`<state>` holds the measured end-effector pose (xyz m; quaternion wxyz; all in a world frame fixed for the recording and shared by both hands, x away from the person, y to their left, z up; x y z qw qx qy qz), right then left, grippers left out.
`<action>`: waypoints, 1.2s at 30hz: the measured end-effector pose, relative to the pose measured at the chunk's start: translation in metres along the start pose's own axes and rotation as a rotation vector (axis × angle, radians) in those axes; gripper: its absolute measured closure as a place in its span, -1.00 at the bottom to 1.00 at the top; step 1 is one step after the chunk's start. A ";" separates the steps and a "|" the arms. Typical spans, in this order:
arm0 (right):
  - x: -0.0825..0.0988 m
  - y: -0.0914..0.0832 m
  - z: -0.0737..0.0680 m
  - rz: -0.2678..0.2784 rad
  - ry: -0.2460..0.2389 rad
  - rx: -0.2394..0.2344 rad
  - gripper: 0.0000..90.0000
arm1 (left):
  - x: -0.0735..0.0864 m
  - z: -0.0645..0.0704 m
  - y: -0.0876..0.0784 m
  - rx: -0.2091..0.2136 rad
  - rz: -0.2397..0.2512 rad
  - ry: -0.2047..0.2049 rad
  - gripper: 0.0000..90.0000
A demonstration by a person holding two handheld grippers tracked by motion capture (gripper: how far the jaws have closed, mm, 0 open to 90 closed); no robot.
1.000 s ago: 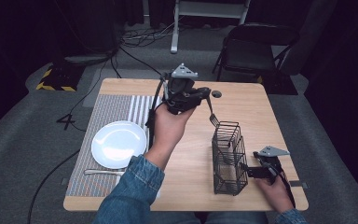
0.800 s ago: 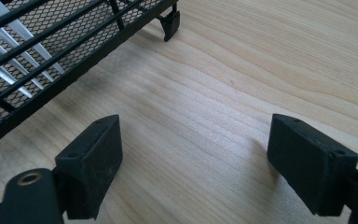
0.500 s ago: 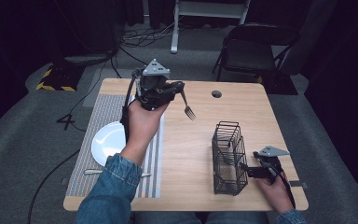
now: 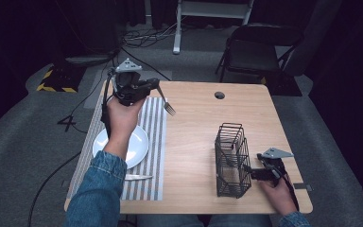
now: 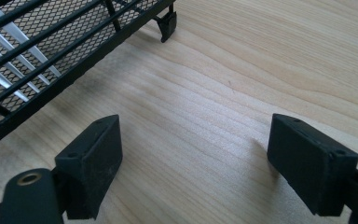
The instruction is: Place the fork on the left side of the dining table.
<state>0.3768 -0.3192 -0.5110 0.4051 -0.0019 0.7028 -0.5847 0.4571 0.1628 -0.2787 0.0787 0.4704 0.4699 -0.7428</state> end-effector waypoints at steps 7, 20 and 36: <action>0.000 0.000 0.000 0.000 0.002 0.001 -0.60 | 0.010 -0.030 0.002 -0.016 -0.010 -0.053 0.90; 0.000 0.000 0.000 0.000 0.003 0.003 -0.60 | 0.016 -0.060 0.018 -0.096 -0.087 -0.074 0.90; 0.000 0.000 -0.001 0.001 0.009 0.007 -0.60 | 0.040 -0.097 0.033 -0.119 -0.140 -0.168 0.90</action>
Point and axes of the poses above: each handheld gripper's, and its own axes: y roughly forward along the jaws, x roughly out of its underside, z roughly to its right, the point moved 1 cm from there along y, roughly forward along the jaws, and after that the axes turned 13 degrees about -z, right-handed, at the moved point
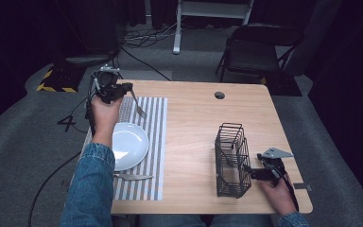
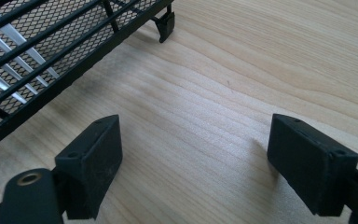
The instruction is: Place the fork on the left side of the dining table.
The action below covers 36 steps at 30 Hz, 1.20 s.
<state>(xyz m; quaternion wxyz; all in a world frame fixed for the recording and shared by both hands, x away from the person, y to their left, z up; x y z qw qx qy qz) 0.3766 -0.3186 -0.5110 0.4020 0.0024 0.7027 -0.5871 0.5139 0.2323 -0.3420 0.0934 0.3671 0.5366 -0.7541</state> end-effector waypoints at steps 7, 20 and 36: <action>0.000 0.000 0.000 0.000 0.002 0.001 -0.60 | 0.008 -0.005 0.010 0.031 -0.018 -0.008 0.90; 0.000 0.000 0.000 0.000 0.003 0.003 -0.60 | 0.016 -0.015 0.020 0.100 -0.003 -0.067 0.90; 0.000 0.000 0.000 0.000 0.004 0.004 -0.60 | 0.020 -0.028 0.021 0.149 -0.012 -0.104 0.90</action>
Point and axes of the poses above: each handheld gripper's, and its own axes: y roughly forward along the jaws, x roughly out of its underside, z roughly to its right, the point moved 1 cm from there along y, roughly forward along the jaws, and after that the axes turned 13 degrees about -z, right-handed, at the moved point
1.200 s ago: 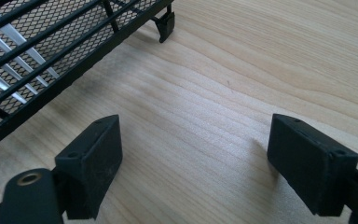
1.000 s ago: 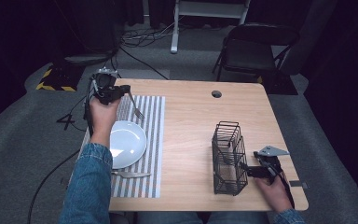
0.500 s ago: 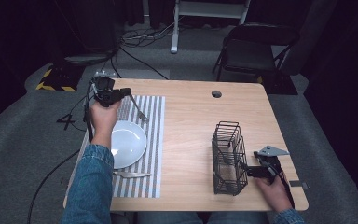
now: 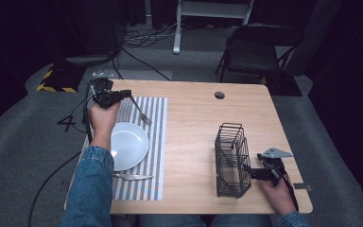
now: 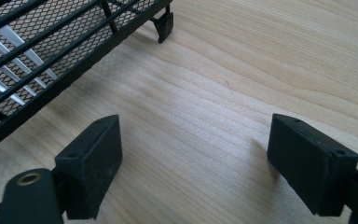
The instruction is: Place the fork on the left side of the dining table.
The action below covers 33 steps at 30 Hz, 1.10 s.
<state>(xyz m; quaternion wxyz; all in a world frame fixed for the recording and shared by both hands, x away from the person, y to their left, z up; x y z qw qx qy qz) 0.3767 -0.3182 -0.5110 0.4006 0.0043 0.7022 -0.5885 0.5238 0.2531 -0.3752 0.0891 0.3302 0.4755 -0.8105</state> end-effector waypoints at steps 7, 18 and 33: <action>0.000 0.000 0.000 0.000 0.000 0.000 -0.60 | 0.002 -0.006 -0.004 -0.002 -0.009 -0.009 0.89; 0.000 0.000 0.000 0.000 0.002 0.001 -0.60 | 0.004 -0.012 0.005 -0.131 -0.034 -0.060 0.35; 0.000 0.000 0.000 -0.001 0.005 0.005 -0.61 | 0.018 -0.031 0.008 -0.186 -0.063 -0.144 0.25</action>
Point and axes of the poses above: each handheld gripper's, and its own axes: y roughly forward along the jaws, x roughly out of its underside, z roughly to its right, the point moved 1 cm from there along y, roughly forward along the jaws, and after that the axes turned 13 degrees about -z, right-handed, at the moved point
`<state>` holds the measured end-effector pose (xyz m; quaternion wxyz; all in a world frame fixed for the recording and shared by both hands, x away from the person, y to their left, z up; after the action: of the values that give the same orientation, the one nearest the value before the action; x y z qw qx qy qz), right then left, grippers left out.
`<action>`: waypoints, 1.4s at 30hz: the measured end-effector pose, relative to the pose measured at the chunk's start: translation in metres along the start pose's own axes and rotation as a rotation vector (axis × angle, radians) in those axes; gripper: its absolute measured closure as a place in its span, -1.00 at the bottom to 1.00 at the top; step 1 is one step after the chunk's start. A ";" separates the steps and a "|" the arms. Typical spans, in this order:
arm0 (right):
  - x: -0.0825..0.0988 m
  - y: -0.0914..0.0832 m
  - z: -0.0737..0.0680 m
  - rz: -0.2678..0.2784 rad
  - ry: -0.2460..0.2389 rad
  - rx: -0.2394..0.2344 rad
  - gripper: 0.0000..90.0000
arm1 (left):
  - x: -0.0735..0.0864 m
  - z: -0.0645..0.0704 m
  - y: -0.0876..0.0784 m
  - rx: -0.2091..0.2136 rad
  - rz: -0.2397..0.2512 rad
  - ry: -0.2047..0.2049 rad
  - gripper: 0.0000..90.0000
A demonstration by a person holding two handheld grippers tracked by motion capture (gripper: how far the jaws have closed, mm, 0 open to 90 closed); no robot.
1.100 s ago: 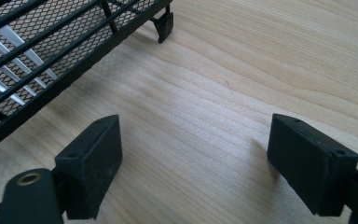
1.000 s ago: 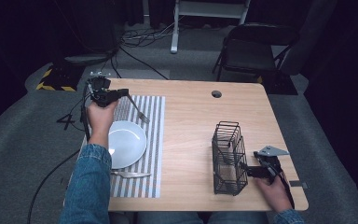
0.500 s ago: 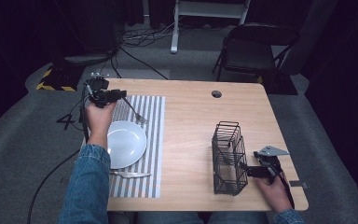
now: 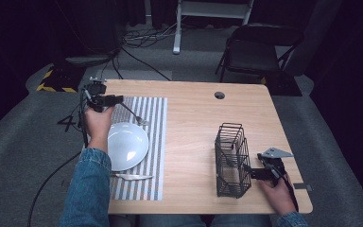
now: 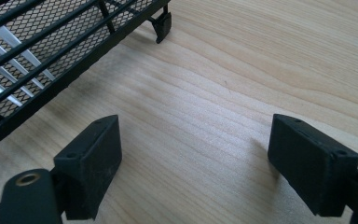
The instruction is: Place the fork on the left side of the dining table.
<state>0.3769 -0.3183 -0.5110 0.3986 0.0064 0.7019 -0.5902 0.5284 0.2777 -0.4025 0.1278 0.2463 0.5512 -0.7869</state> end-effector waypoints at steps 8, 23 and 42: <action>0.000 0.000 0.000 0.000 0.002 0.002 -0.62 | 0.009 -0.014 0.004 -0.006 -0.020 -0.020 0.23; 0.000 0.000 0.000 -0.001 0.005 0.002 -0.61 | 0.019 -0.028 0.013 -0.040 -0.062 -0.050 0.23; 0.000 0.000 0.000 -0.002 0.007 0.002 -0.61 | 0.027 -0.043 0.025 -0.041 -0.098 -0.109 0.22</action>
<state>0.3770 -0.3185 -0.5110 0.3957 0.0084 0.7026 -0.5914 0.5277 0.3112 -0.4484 0.1239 0.1731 0.5707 -0.7931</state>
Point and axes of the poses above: each handheld gripper's, and its own axes: y roughly forward along the jaws, x roughly out of its underside, z roughly to its right, the point moved 1 cm from there along y, roughly forward along the jaws, and after that the axes turned 13 degrees about -z, right-handed, at the moved point
